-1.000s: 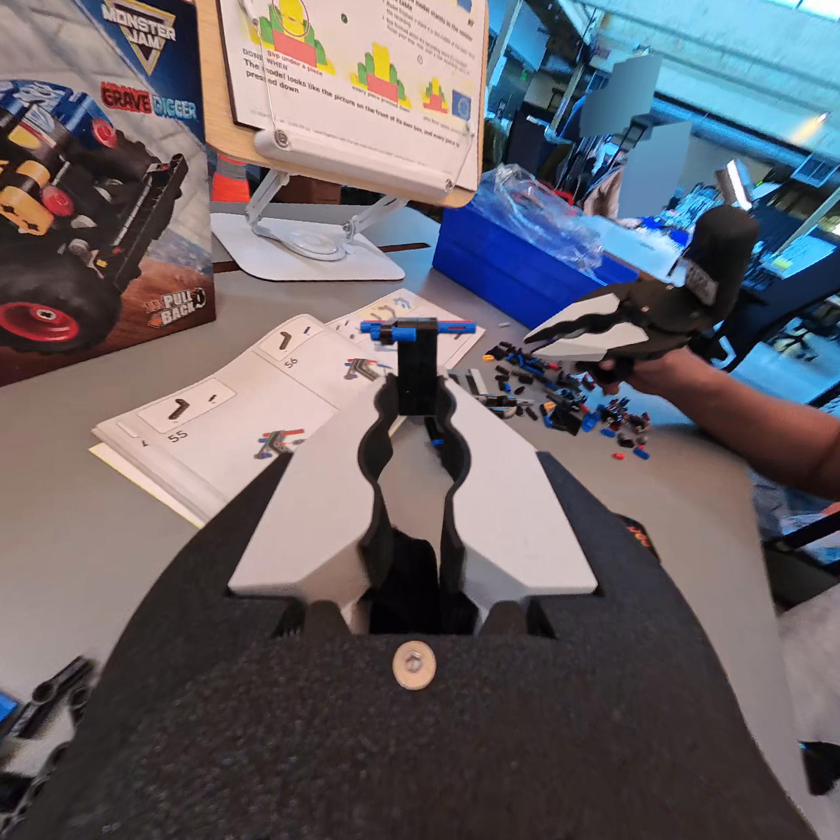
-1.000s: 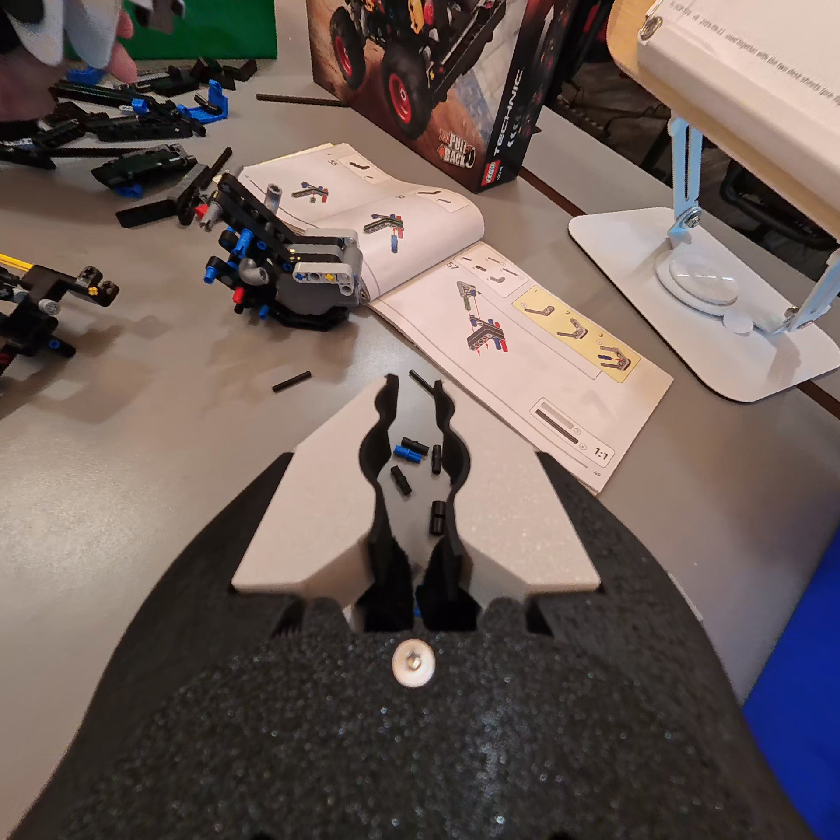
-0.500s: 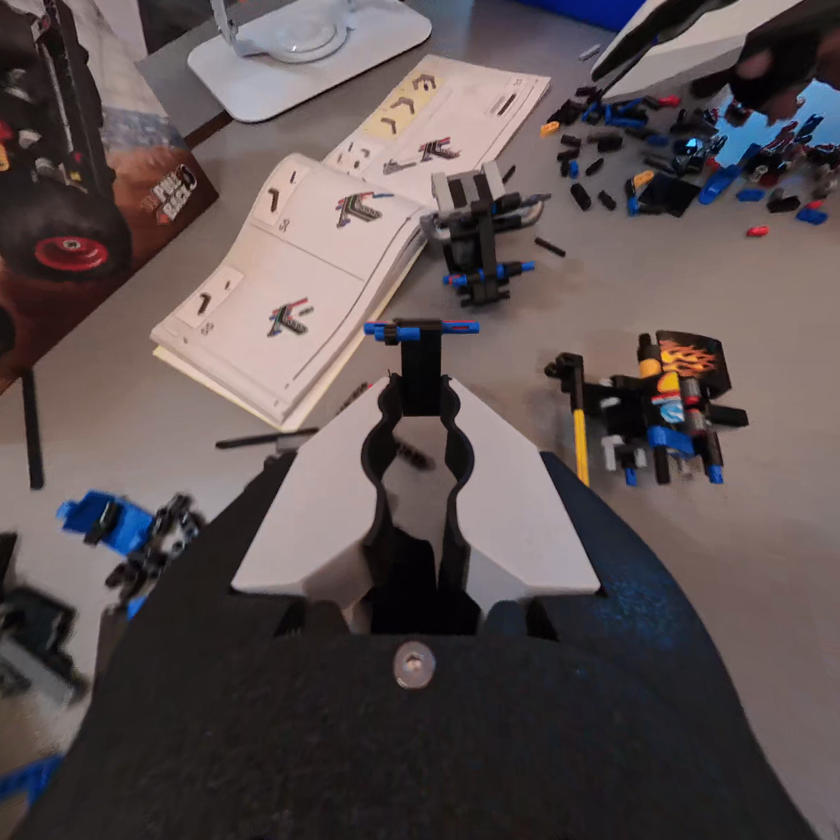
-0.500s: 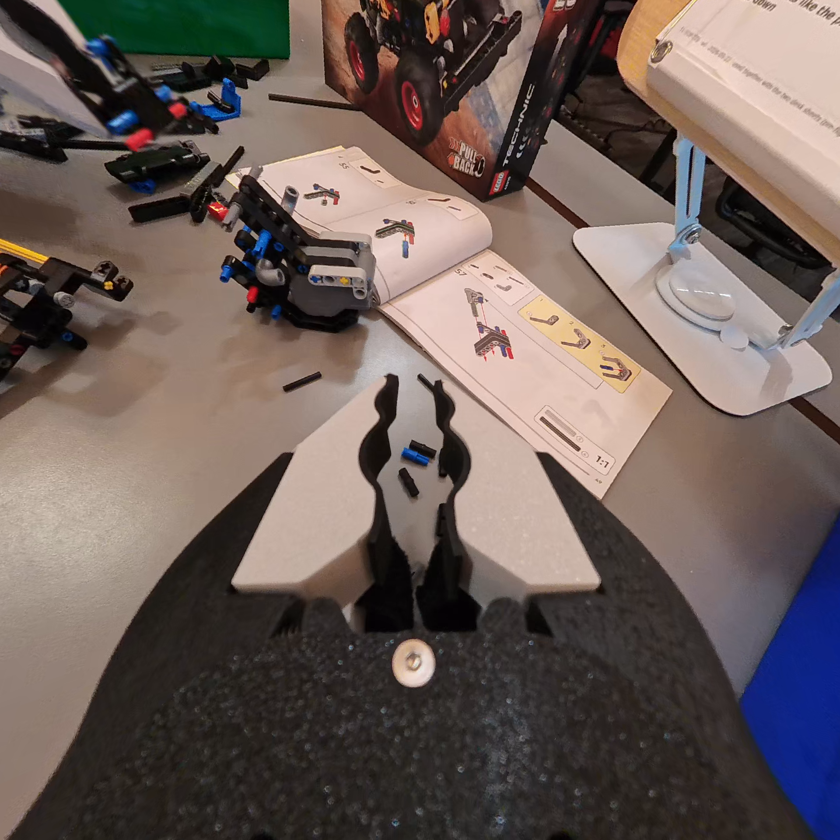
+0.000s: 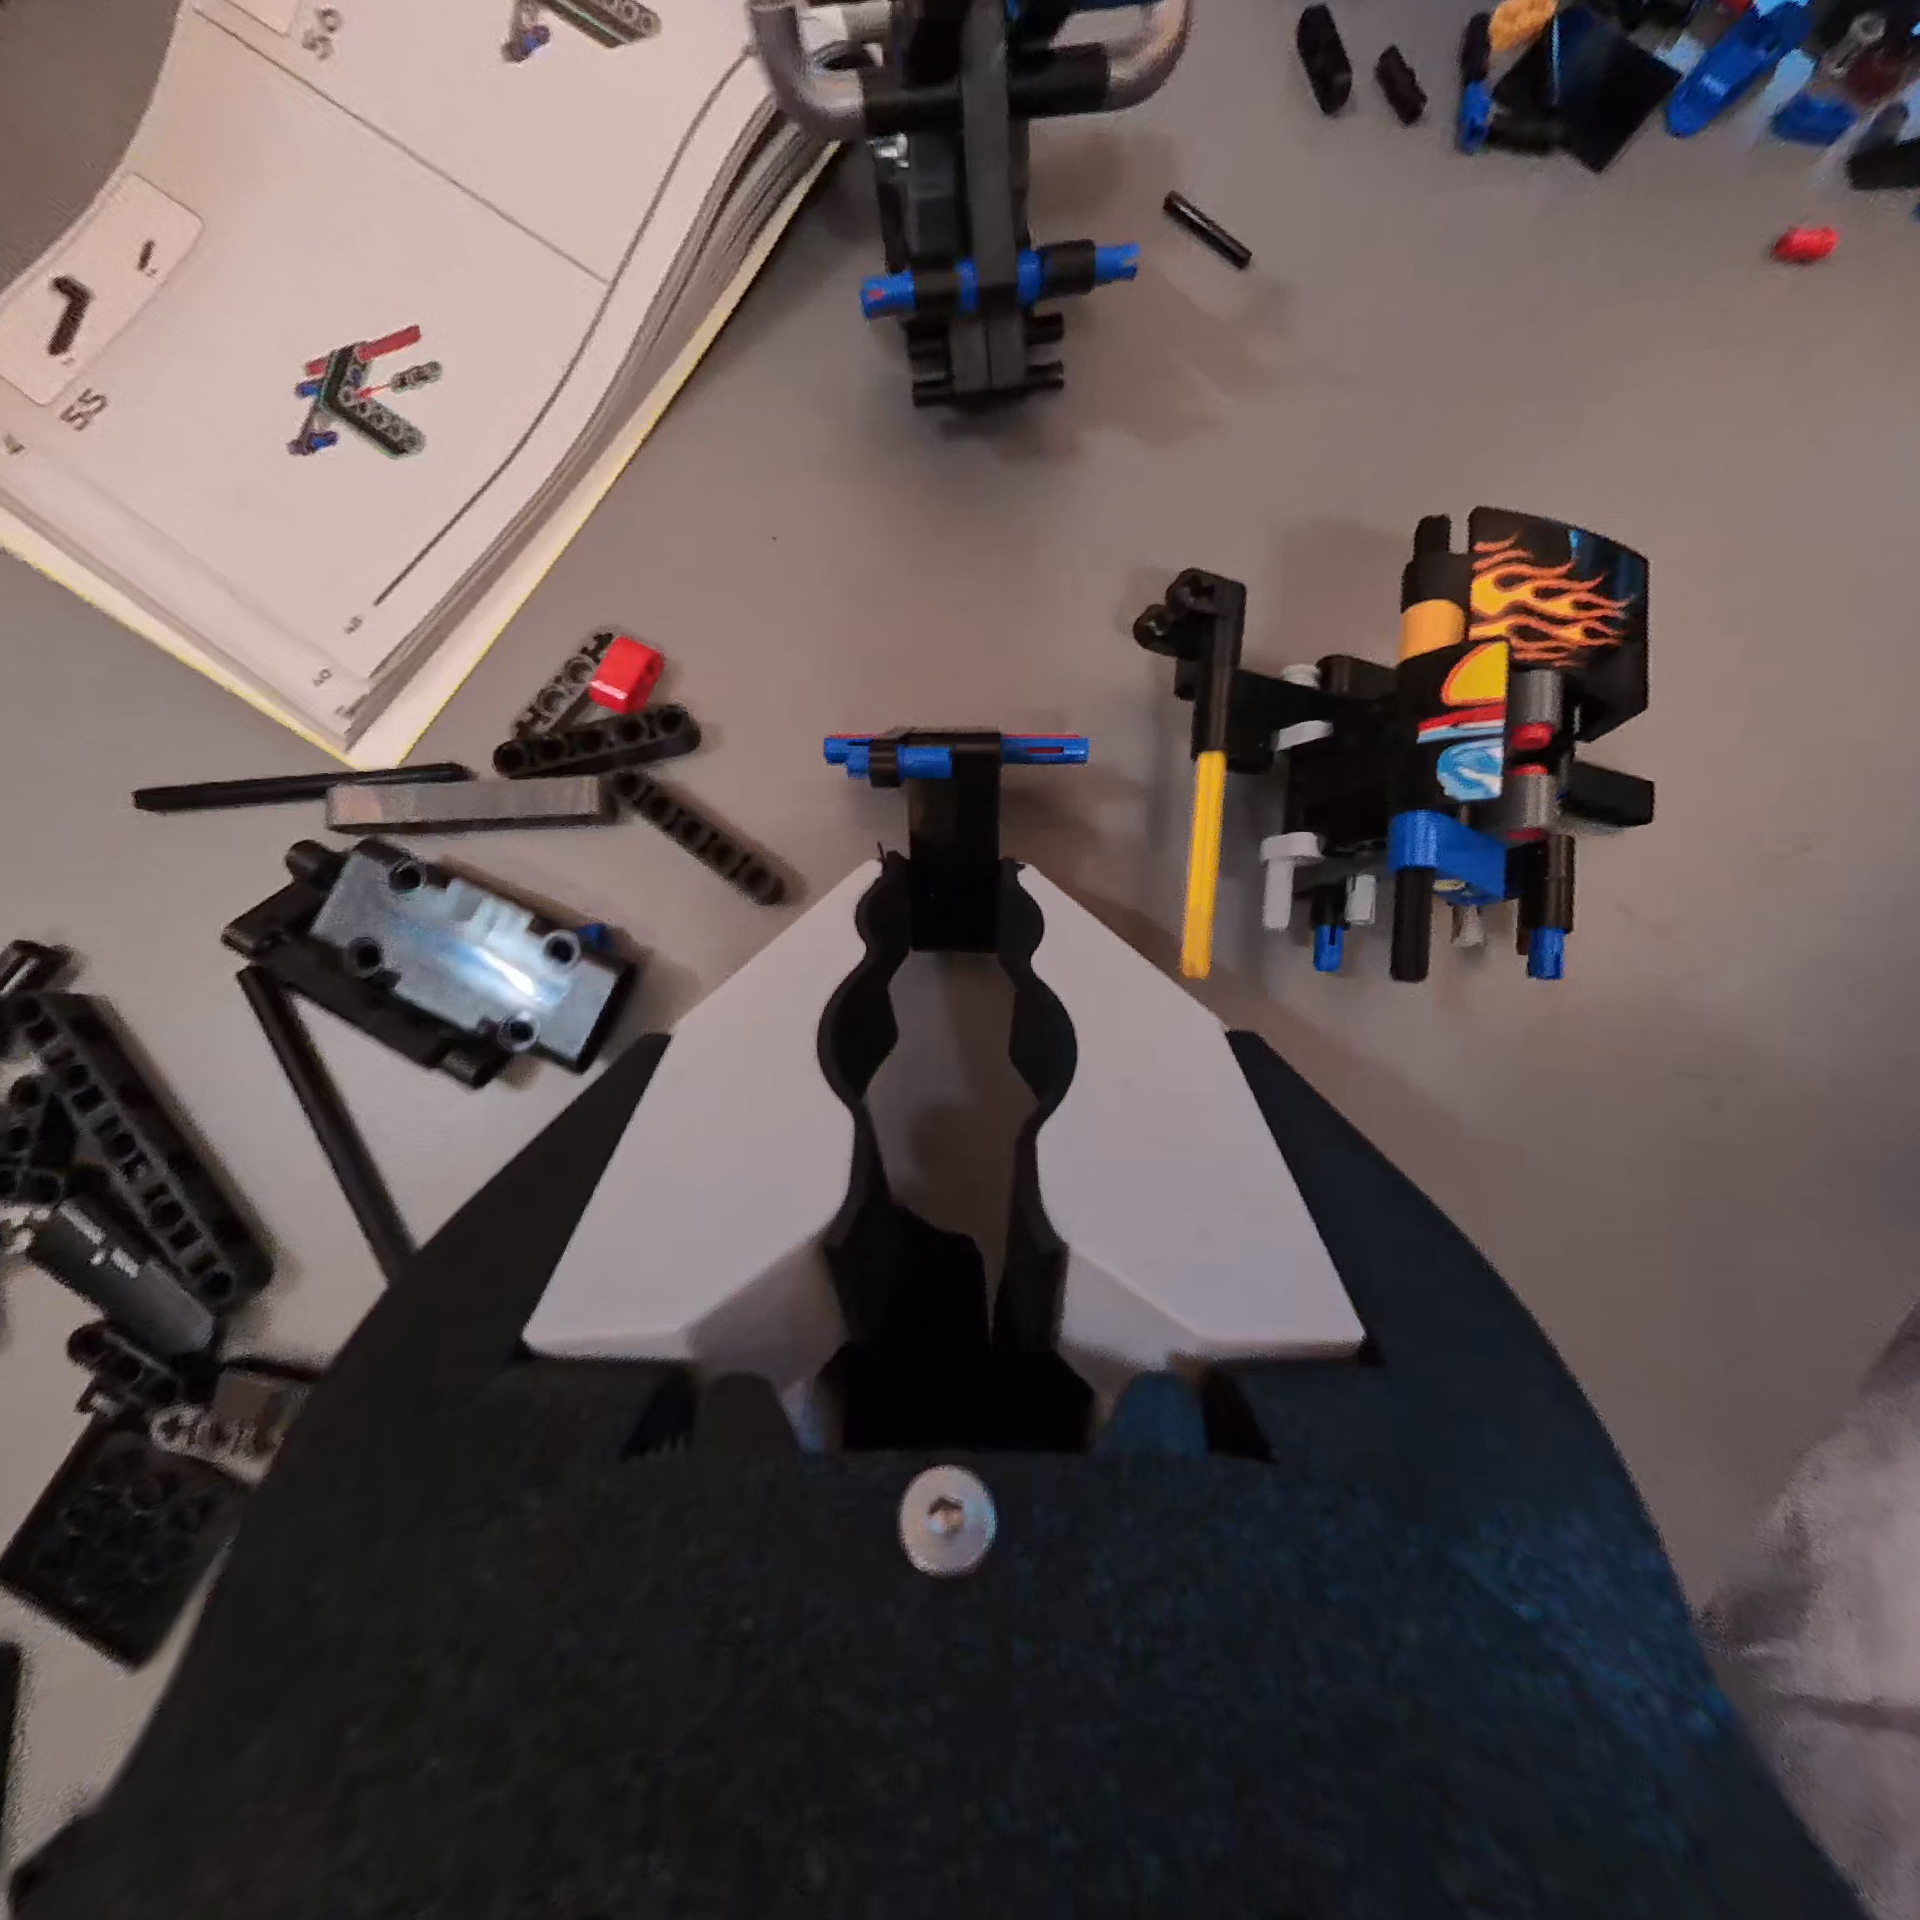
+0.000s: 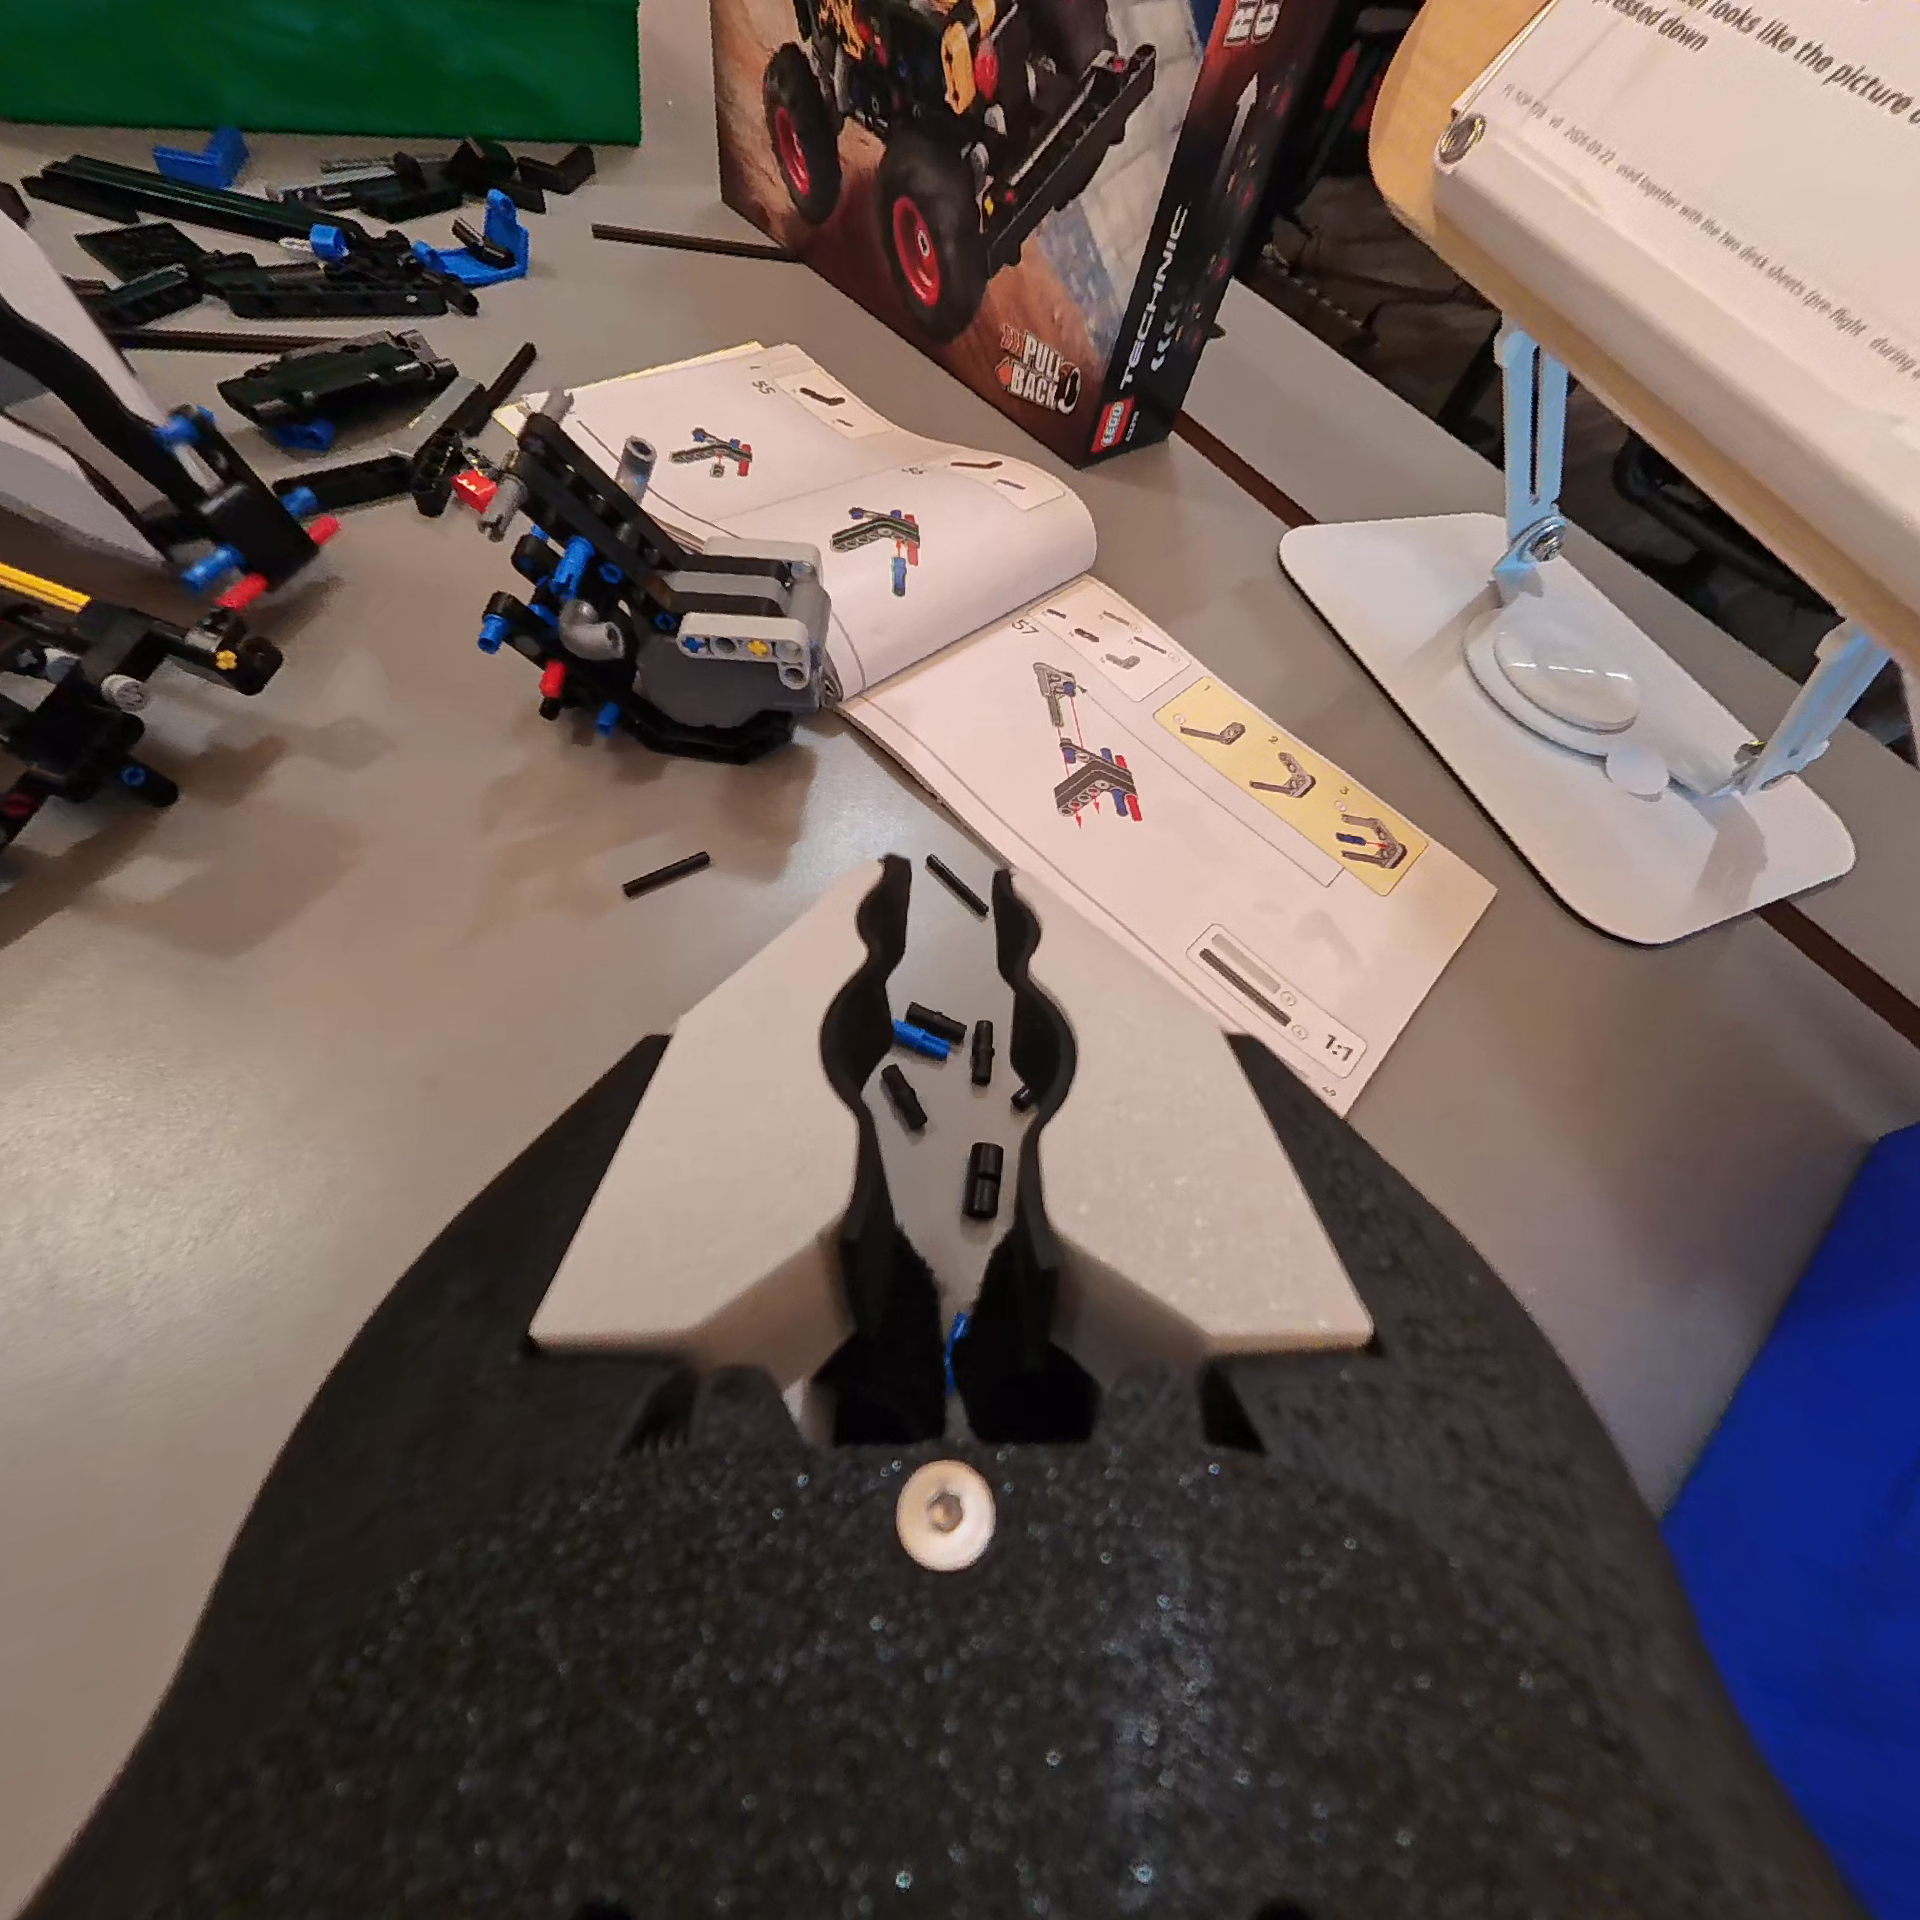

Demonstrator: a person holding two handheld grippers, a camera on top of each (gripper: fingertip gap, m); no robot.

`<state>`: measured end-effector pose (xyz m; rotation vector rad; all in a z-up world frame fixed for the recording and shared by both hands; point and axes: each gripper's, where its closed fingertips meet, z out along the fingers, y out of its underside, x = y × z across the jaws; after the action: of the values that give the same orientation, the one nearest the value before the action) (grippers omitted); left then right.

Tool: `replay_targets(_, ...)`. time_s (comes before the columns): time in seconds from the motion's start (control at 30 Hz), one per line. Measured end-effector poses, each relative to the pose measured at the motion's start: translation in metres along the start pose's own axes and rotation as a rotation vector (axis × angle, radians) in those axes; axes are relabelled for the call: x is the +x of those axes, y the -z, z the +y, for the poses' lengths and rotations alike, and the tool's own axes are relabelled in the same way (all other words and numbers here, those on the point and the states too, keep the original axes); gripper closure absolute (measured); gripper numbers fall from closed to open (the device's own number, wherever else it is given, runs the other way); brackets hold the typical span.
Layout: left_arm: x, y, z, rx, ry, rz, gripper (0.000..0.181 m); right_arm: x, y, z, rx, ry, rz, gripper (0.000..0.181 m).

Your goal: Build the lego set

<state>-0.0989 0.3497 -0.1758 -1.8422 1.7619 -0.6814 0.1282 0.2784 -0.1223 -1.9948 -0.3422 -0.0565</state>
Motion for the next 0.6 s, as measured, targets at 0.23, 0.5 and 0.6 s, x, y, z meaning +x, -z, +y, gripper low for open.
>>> replay_targets(0.23, 0.010, 0.031, 0.035, 0.013, 0.078, -0.004, 0.167, -0.002, -0.002, 0.002, -0.007, -0.003, -0.015, 0.166)
replay_targets(0.5, 0.010, 0.019, 0.038, -0.001, -0.007, -0.075, 0.167, -0.059, 0.007, -0.019, -0.023, -0.198, -0.266, 0.143)
replay_targets(0.6, 0.009, 0.017, 0.036, 0.004, 0.003, -0.076, 0.166, -0.139, 0.016, -0.036, -0.051, -0.286, -0.448, 0.131)
